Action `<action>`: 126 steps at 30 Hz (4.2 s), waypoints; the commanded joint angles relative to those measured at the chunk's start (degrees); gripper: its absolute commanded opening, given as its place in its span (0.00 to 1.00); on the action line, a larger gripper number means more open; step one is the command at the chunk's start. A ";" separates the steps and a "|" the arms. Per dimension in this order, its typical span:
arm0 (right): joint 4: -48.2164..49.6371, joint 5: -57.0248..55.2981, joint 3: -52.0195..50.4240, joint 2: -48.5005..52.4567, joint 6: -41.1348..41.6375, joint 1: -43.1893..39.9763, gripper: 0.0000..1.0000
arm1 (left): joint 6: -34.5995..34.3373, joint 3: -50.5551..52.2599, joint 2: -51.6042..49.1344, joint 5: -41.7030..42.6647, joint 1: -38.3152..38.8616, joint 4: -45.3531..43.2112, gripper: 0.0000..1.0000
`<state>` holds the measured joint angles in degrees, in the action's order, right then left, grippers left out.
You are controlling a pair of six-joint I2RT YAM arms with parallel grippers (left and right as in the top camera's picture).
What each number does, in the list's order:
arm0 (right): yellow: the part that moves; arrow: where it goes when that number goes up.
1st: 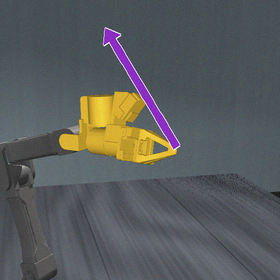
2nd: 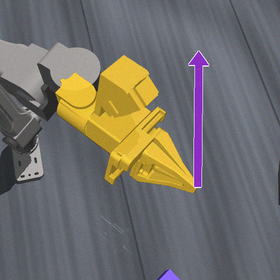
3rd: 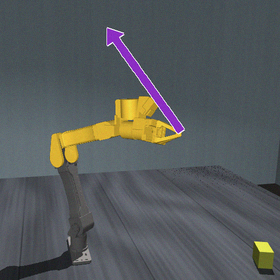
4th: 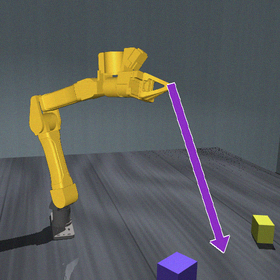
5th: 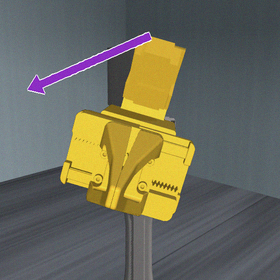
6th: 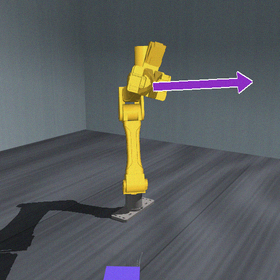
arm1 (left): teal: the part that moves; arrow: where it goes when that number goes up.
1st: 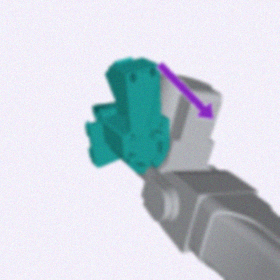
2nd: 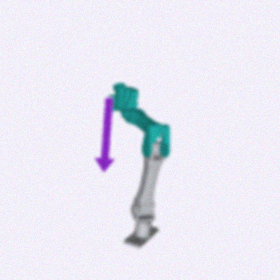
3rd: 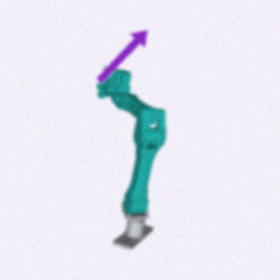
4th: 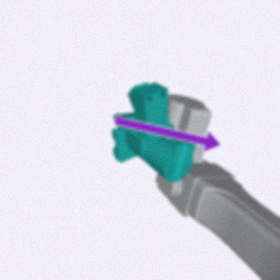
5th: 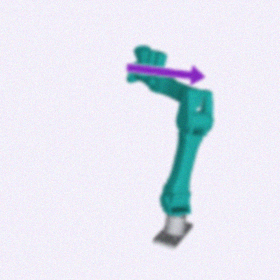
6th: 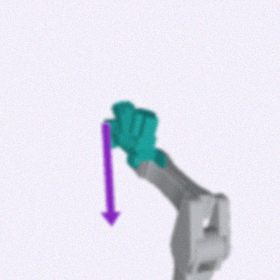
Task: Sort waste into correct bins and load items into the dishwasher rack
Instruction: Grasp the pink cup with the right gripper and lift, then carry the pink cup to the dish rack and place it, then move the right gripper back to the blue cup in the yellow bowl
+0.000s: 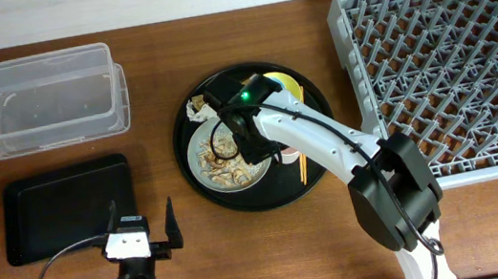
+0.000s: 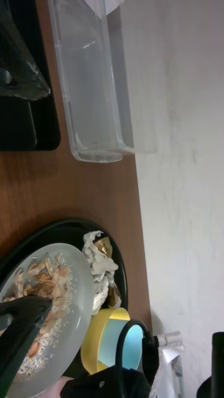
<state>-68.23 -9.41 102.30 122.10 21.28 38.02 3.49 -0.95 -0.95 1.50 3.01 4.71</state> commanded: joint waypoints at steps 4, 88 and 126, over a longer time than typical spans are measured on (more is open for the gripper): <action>-1.29 -1.42 0.74 0.50 0.46 0.04 0.17 | 0.68 0.44 0.22 -0.24 0.26 0.02 0.99; 6.12 67.82 16.96 17.88 -16.94 -70.05 0.09 | 0.68 0.44 0.22 -0.24 0.26 0.02 0.99; -12.31 33.11 37.44 9.27 -23.85 -44.87 0.22 | 0.68 0.44 0.22 -0.22 0.26 0.02 0.99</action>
<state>-80.90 27.14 138.98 132.68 -0.69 -12.62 3.49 -0.95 -0.95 1.50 3.01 4.71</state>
